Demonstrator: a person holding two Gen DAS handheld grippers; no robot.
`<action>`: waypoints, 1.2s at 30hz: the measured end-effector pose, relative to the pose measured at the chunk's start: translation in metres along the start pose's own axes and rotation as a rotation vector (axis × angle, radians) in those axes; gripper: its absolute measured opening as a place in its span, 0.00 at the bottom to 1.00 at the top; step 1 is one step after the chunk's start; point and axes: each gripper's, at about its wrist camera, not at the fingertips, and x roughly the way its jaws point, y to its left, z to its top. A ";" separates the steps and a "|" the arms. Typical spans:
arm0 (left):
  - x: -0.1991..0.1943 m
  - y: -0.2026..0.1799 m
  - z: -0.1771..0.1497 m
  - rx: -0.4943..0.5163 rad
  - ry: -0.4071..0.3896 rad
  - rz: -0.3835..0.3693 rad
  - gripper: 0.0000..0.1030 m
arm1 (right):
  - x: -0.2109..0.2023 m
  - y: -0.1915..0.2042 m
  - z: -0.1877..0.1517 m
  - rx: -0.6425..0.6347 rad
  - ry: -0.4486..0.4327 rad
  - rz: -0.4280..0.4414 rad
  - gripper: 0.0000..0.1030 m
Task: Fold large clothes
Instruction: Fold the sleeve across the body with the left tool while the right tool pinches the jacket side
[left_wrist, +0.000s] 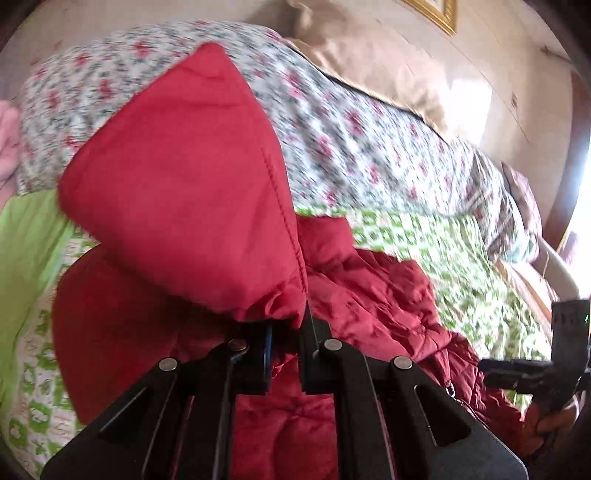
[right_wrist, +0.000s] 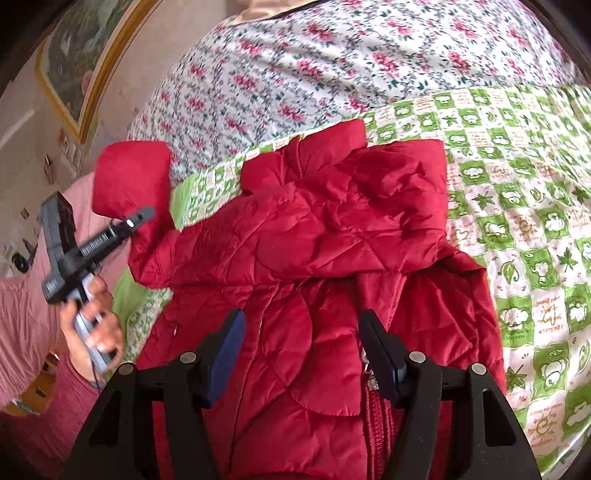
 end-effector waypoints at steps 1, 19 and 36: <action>0.007 -0.009 -0.001 0.016 0.012 0.000 0.08 | -0.001 -0.002 0.002 0.008 -0.004 0.003 0.64; 0.098 -0.090 -0.060 0.210 0.200 0.044 0.07 | 0.037 -0.059 0.060 0.265 0.021 0.212 0.66; 0.073 -0.077 -0.059 0.102 0.257 -0.082 0.21 | 0.119 -0.075 0.081 0.410 0.117 0.255 0.08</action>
